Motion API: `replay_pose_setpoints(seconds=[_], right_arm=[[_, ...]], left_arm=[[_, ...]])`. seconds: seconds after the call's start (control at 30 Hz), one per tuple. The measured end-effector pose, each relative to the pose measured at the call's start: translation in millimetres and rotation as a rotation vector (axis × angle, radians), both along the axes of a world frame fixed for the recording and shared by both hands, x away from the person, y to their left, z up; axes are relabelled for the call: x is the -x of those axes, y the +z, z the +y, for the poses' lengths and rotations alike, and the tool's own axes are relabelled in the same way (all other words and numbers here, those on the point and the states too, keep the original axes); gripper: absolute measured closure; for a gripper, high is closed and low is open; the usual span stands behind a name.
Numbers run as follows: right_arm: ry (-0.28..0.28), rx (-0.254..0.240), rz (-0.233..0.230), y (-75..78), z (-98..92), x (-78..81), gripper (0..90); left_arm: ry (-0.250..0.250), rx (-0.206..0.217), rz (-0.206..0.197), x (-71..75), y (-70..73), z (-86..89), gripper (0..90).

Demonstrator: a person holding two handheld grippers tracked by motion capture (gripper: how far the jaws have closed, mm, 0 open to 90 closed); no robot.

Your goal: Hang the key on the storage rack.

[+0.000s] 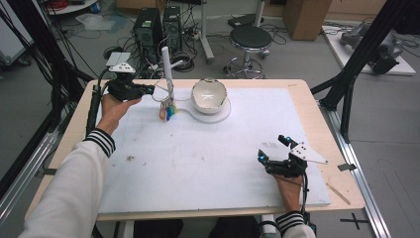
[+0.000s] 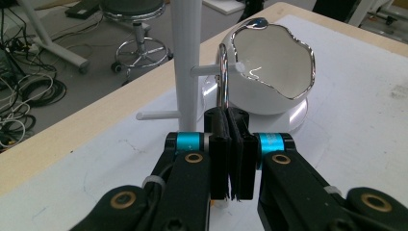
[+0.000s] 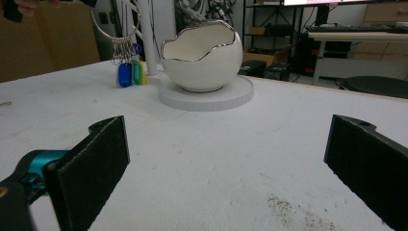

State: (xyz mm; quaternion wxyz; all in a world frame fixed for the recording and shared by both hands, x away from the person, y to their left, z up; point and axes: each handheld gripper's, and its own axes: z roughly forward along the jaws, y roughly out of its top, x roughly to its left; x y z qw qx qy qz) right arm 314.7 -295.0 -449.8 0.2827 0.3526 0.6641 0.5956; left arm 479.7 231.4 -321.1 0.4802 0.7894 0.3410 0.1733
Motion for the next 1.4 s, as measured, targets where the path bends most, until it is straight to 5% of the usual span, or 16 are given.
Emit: replay_pose_setpoints(seconds=[0.63, 0.8, 0.87, 0.9, 0.97, 1.0, 1.1, 1.2, 1.4], right_arm=[[0.0, 0.0, 0.0, 0.0, 0.0, 0.1, 1.4], [-0.001, 0.001, 0.0, 0.0, 0.0, 0.0, 1.4], [-0.001, -0.002, 0.0, 0.0, 0.0, 0.0, 1.4], [-0.001, 0.0, 0.0, 0.1, 0.0, 0.1, 1.4], [0.0, 0.001, -0.001, 0.0, 0.0, 0.0, 1.4], [0.001, 0.004, -0.005, 0.0, -0.1, -0.2, 1.4], [0.001, 0.006, -0.007, -0.1, -0.1, -0.4, 1.4], [-0.001, 0.004, -0.001, 0.0, -0.1, 0.0, 1.4], [0.001, 0.004, -0.006, 0.0, 0.0, -0.4, 1.4]], left_arm=[[0.044, 0.036, 0.018, -7.1, -19.8, -4.7, 86.6], [0.04, 0.017, -0.04, -3.5, -19.0, -5.7, 82.7], [0.055, 0.004, -0.07, -0.6, -18.9, -6.2, 70.5], [0.055, -0.011, -0.06, 0.9, -18.6, -6.0, 58.0], [0.046, -0.037, -0.027, 3.9, -17.3, -6.1, 52.0], [0.038, -0.045, -0.009, 5.5, -16.8, -6.7, 37.8], [0.04, -0.091, 0.007, 15.4, -13.4, -8.8, 27.8], [0.02, -0.009, -0.044, 29.2, -10.9, -2.8, 24.9], [0.016, 0.065, -0.098, 60.6, -9.8, 12.6, 1.7]])
